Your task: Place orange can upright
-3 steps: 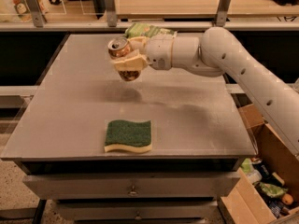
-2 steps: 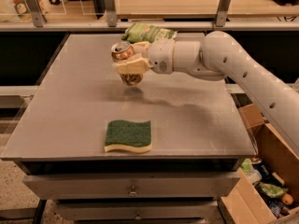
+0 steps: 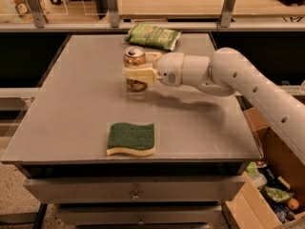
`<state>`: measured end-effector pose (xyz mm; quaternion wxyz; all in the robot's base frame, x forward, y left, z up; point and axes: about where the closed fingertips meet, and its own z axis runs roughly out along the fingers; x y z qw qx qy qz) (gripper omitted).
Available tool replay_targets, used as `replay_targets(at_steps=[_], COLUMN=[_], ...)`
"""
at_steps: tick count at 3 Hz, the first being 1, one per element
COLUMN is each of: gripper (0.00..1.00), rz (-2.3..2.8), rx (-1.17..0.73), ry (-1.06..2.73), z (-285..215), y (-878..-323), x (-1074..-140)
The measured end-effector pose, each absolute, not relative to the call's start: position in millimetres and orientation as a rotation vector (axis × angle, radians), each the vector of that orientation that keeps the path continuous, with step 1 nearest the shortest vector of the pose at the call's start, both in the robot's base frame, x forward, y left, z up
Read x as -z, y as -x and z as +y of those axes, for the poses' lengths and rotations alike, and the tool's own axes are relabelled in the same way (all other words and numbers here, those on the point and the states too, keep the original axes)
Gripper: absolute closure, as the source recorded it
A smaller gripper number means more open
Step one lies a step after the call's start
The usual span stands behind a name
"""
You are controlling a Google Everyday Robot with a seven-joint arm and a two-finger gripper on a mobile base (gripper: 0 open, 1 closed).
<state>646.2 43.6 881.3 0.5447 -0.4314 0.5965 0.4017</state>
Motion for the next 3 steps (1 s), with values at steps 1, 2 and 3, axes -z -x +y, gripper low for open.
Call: replay_targets(at_steps=[1, 2, 3], gripper=[0.00, 0.00, 0.00], rz=[1.425, 1.447, 1.476], rx=[-0.930, -0.858, -0.794], ry=[1.058, 1.130, 1.217], z=[39.3, 29.0, 13.2], y=[-645.3, -642.7, -638.5], x=[-883.4, -897.4, -916.2])
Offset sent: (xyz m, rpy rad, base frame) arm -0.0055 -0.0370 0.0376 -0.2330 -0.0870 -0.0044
